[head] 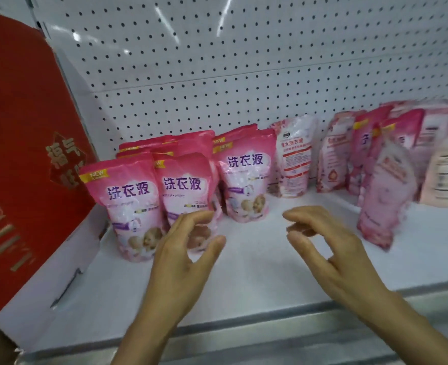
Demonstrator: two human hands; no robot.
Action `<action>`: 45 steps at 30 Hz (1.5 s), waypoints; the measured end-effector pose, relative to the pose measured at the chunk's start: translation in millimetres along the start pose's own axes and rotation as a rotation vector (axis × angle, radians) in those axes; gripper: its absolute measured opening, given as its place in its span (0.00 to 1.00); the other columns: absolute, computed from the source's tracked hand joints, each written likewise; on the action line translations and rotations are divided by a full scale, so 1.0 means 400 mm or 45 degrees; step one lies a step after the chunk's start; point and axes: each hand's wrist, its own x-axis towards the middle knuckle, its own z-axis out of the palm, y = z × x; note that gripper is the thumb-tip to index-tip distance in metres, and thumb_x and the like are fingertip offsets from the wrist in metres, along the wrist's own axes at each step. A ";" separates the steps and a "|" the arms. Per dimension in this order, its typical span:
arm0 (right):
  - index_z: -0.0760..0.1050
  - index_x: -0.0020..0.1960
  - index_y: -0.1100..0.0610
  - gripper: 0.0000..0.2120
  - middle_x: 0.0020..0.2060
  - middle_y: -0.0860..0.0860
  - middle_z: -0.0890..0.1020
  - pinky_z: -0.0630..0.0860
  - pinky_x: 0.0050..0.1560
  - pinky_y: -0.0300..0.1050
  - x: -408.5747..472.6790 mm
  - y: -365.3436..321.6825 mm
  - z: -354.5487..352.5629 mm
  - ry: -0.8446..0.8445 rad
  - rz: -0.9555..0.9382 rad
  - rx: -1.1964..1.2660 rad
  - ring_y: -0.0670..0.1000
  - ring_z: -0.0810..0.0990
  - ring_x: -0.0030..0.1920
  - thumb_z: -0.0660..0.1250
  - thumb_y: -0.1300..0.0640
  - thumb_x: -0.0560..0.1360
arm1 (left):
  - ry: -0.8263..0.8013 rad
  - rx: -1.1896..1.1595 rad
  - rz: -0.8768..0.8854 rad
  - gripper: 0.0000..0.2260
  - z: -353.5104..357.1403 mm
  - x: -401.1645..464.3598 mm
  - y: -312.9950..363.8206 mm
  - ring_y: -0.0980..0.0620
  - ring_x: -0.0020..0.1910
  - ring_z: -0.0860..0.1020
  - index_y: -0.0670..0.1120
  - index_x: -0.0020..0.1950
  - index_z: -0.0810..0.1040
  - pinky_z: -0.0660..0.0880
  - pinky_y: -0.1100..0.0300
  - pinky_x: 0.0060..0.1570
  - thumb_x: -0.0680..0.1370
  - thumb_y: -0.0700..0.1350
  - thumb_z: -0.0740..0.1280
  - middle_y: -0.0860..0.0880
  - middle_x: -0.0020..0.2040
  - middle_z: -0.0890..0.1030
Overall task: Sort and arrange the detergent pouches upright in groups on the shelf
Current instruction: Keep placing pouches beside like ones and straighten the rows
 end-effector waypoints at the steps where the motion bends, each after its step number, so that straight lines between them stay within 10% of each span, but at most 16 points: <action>1: 0.76 0.58 0.48 0.12 0.51 0.37 0.77 0.73 0.48 0.32 -0.021 0.019 -0.042 0.001 0.020 -0.014 0.43 0.80 0.48 0.61 0.47 0.77 | -0.030 -0.032 -0.020 0.12 0.037 -0.003 0.025 0.58 0.52 0.81 0.58 0.57 0.77 0.78 0.57 0.54 0.75 0.50 0.72 0.59 0.52 0.82; 17: 0.80 0.43 0.45 0.07 0.33 0.47 0.82 0.77 0.36 0.44 -0.253 0.285 -0.665 -0.060 0.428 -0.004 0.49 0.81 0.34 0.64 0.49 0.74 | -0.276 -0.414 -0.281 0.25 0.640 -0.026 0.371 0.72 0.55 0.73 0.59 0.66 0.64 0.71 0.76 0.47 0.76 0.46 0.73 0.65 0.61 0.71; 23: 0.82 0.43 0.49 0.09 0.39 0.44 0.84 0.78 0.37 0.39 -0.157 0.335 -0.703 -0.090 0.471 0.089 0.46 0.83 0.36 0.66 0.60 0.77 | -0.012 -0.208 -0.299 0.41 0.734 0.084 0.374 0.53 0.66 0.74 0.59 0.72 0.63 0.75 0.49 0.62 0.63 0.64 0.76 0.56 0.69 0.73; 31: 0.77 0.52 0.48 0.08 0.50 0.39 0.78 0.81 0.49 0.49 0.102 0.402 -0.666 -0.117 0.325 -0.023 0.41 0.79 0.49 0.68 0.59 0.76 | 0.124 -0.106 -0.499 0.20 0.712 0.183 0.295 0.43 0.60 0.81 0.50 0.65 0.79 0.78 0.41 0.58 0.74 0.41 0.74 0.47 0.63 0.82; 38: 0.61 0.75 0.53 0.29 0.71 0.52 0.66 0.66 0.69 0.54 0.384 0.442 -0.573 -0.315 0.043 -0.665 0.53 0.60 0.73 0.66 0.54 0.76 | 0.321 -0.374 -0.626 0.13 0.716 0.317 0.231 0.44 0.56 0.81 0.45 0.57 0.81 0.77 0.47 0.55 0.75 0.35 0.72 0.45 0.57 0.83; 42: 0.74 0.46 0.51 0.02 0.46 0.51 0.77 0.71 0.57 0.53 0.450 0.451 -0.556 -0.466 0.038 -0.910 0.55 0.73 0.54 0.66 0.54 0.74 | 0.195 -0.419 -0.633 0.15 0.737 0.364 0.202 0.44 0.58 0.81 0.45 0.59 0.81 0.77 0.43 0.58 0.74 0.36 0.73 0.47 0.58 0.83; 45: 0.72 0.36 0.52 0.11 0.35 0.49 0.77 0.73 0.42 0.48 0.438 0.453 -0.587 -0.536 0.068 -0.735 0.52 0.76 0.38 0.69 0.52 0.75 | 0.159 -0.418 -0.610 0.19 0.743 0.372 0.196 0.45 0.61 0.80 0.47 0.63 0.79 0.75 0.39 0.60 0.74 0.36 0.74 0.48 0.60 0.83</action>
